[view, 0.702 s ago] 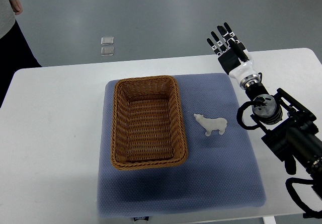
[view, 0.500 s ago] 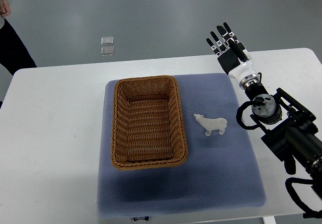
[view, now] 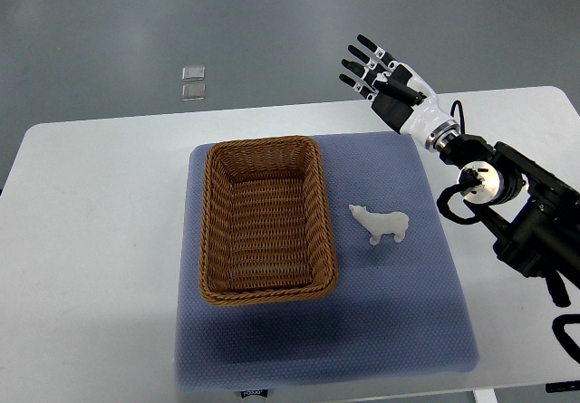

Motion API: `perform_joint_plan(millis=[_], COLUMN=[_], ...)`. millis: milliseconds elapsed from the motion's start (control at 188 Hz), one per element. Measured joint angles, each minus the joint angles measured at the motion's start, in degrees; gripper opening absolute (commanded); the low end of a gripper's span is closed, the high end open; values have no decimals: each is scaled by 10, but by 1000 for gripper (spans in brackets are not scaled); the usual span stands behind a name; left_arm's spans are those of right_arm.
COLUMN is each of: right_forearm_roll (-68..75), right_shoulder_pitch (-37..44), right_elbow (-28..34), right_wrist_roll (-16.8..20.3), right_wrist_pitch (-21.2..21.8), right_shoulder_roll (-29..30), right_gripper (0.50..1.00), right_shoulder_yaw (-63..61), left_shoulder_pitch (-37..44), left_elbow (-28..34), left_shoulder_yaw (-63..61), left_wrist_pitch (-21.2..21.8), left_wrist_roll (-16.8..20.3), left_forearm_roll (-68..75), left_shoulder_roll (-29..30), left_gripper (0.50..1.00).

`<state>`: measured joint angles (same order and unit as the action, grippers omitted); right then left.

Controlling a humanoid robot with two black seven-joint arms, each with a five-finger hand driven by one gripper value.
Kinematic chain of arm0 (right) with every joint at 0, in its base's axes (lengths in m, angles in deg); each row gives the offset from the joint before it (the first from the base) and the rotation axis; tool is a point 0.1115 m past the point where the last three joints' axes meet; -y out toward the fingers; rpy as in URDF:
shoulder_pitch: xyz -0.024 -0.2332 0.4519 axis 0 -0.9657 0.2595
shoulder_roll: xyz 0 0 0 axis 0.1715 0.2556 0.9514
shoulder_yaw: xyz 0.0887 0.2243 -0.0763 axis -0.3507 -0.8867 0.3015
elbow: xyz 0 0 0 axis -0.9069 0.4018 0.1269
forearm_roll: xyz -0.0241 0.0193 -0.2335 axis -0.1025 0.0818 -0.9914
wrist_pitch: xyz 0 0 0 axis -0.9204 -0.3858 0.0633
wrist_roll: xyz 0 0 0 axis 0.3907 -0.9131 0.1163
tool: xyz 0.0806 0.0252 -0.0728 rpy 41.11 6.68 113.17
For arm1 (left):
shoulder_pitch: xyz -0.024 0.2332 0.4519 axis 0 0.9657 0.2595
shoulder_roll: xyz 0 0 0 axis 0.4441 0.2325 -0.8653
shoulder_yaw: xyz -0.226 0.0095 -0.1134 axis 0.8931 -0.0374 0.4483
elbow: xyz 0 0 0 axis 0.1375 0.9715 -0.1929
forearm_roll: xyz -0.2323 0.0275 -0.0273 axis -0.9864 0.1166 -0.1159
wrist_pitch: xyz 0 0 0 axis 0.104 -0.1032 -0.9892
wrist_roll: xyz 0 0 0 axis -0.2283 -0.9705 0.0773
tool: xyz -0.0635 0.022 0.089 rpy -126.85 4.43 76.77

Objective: Place white bear in brown basket with right hand
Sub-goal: 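Swing the right hand over the mat toward the white bear figurine, then lower the right hand onto the white bear and close fingers around it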

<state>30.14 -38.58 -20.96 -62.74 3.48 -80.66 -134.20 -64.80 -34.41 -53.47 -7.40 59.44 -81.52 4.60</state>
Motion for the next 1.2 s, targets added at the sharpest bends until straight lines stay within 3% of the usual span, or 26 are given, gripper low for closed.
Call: perform_joint_plan(millis=[160, 410, 559, 702, 883, 1202], right_forearm_roll=[-99, -140, -129, -89, -97, -162], right_shoulder_pitch=[72, 318, 404, 437, 440, 387], right_elbow=[57, 95, 166, 253, 281, 284], right_wrist_roll=[50, 120, 163, 176, 174, 169], right_wrist_pitch=[-1, 44, 90, 111, 79, -15], right_shoulder_roll=[-90, -219, -259, -288, -291, -267], right_gripper=[924, 924, 926, 924, 917, 911], right_shoulder_yaw=[131, 485, 566, 598, 622, 633], left_shoulder_pitch=[0, 0, -1, -1, -1, -1], left_elbow=[-6, -11, -11, -11, -11, -11], left_shoulder_yaw=[0, 0, 0, 0, 0, 0], left_wrist_pitch=[-1, -1, -1, -1, -1, -1], left_wrist_roll=[0, 0, 0, 0, 0, 0], left_forearm_roll=[0, 1, 1, 1, 1, 1], left_shoulder_roll=[0, 0, 0, 0, 0, 0], left_gripper=[1000, 1000, 1000, 1000, 1000, 1000])
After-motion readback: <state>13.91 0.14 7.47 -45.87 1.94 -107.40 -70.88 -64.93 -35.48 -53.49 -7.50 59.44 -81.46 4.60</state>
